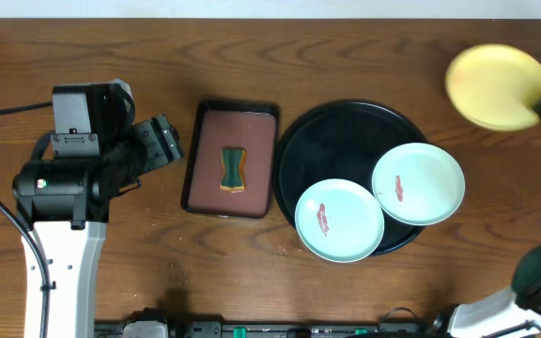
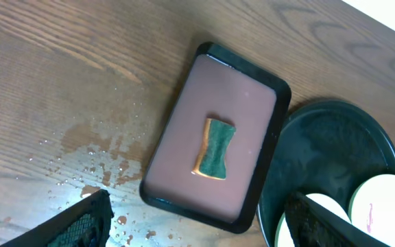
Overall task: Clean dirty plates on tray and stack at the side
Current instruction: 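Lift the yellow plate with the right gripper and place it at the right side, then grasp the rim of a pale green plate with the right gripper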
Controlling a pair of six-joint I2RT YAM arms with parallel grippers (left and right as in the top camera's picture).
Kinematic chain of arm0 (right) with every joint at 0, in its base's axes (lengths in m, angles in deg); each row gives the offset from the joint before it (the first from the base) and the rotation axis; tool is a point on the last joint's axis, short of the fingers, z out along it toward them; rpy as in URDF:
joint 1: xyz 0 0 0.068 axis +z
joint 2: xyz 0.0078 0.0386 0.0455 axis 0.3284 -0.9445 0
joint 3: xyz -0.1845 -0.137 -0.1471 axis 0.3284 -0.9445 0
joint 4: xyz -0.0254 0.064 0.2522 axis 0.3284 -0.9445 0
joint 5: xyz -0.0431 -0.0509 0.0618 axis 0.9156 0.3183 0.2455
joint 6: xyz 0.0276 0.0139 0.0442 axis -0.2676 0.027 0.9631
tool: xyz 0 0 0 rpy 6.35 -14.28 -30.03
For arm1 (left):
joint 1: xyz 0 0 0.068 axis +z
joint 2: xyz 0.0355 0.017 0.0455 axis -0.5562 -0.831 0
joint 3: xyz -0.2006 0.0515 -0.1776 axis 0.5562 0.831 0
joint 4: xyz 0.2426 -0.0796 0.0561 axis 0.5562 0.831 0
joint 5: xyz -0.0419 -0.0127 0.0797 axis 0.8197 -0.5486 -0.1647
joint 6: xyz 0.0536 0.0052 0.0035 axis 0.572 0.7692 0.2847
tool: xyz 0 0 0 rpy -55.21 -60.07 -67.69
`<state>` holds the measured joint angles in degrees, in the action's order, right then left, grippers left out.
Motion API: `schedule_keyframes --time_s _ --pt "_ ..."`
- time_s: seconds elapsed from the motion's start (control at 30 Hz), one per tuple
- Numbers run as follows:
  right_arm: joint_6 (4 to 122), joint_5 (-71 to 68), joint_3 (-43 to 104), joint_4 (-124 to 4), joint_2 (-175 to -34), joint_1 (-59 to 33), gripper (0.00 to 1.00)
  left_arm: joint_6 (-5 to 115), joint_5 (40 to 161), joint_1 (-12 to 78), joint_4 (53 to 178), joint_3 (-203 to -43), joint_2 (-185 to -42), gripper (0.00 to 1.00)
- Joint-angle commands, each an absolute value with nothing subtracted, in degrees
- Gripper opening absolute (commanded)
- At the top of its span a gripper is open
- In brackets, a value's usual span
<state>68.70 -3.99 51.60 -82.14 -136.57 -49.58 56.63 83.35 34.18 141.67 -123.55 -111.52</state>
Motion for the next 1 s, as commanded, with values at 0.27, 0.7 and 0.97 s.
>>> schedule_keyframes --time_s 0.27,0.7,0.97 --pt "66.16 -4.32 37.22 -76.12 -144.59 -60.47 0.01 56.94 83.07 34.42 141.12 -124.53 -111.3 0.82" --pt "64.17 -6.29 35.65 -73.55 -139.3 -58.44 0.67 56.94 83.09 34.42 140.88 -124.53 -111.3 0.82" --pt "60.37 -9.32 35.62 -77.61 -133.4 -47.03 0.57 56.92 83.11 34.35 140.95 -124.53 -111.3 0.82"
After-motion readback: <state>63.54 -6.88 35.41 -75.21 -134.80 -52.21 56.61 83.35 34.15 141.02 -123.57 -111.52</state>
